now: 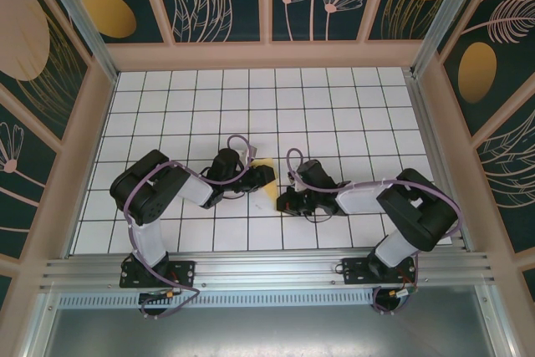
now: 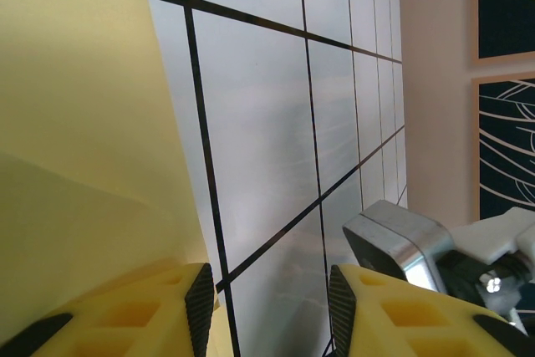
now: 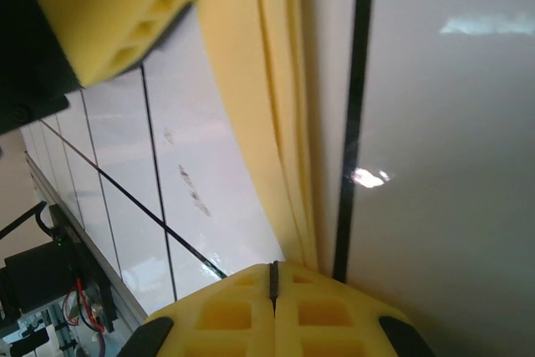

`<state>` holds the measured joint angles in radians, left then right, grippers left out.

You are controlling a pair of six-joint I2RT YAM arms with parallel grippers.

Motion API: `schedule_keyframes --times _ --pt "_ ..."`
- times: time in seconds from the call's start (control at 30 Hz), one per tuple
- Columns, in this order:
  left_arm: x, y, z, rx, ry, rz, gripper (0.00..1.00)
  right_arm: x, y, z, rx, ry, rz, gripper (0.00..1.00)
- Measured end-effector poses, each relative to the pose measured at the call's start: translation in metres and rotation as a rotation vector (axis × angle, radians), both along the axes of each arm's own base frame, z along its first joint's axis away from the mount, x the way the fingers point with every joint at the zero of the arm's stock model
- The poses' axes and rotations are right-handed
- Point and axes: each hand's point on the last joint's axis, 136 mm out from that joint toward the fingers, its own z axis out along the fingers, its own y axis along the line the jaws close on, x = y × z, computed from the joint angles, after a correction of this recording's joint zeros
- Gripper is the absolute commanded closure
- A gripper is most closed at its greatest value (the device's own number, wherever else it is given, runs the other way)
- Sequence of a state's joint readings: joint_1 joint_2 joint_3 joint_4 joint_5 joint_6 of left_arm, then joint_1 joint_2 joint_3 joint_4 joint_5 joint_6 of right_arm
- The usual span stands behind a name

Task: Fold a paper plane with a square sheet of paper (pick it up from the middle)
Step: Fold the wing for the fifth time at the center of the table.

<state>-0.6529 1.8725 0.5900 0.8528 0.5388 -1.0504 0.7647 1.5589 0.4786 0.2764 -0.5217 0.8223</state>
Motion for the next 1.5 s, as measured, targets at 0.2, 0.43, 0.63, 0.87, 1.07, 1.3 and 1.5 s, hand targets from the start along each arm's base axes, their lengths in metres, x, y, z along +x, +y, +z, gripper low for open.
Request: schedule_keyframes --times 0.2,0.43,0.63,0.87,1.07,1.3,1.5 --pt "0.0 0.0 0.0 0.001 0.0 0.0 0.57 -0.001 0.002 -0.002 0.018 -0.004 0.005 0.97" --pt "0.0 0.0 0.0 0.0 0.0 0.0 0.57 0.0 0.0 0.0 0.002 -0.009 0.001 0.97" --pt "0.0 0.0 0.0 -0.001 0.001 -0.002 0.57 0.001 -0.003 -0.001 -0.023 -0.017 -0.011 0.97" --pt "0.0 -0.001 0.0 -0.002 0.002 -0.003 0.57 0.001 -0.003 -0.001 -0.023 -0.018 -0.011 0.97" --pt "0.0 -0.001 0.0 -0.002 0.002 -0.003 0.57 0.003 -0.005 0.008 -0.051 -0.018 -0.024 0.96" --pt "0.0 -0.001 0.0 -0.002 0.002 -0.004 0.57 0.021 0.013 0.042 0.006 -0.085 -0.016 0.93" --pt "0.0 -0.002 0.0 -0.007 0.001 -0.009 0.57 0.027 0.021 0.043 0.006 -0.1 -0.002 0.93"
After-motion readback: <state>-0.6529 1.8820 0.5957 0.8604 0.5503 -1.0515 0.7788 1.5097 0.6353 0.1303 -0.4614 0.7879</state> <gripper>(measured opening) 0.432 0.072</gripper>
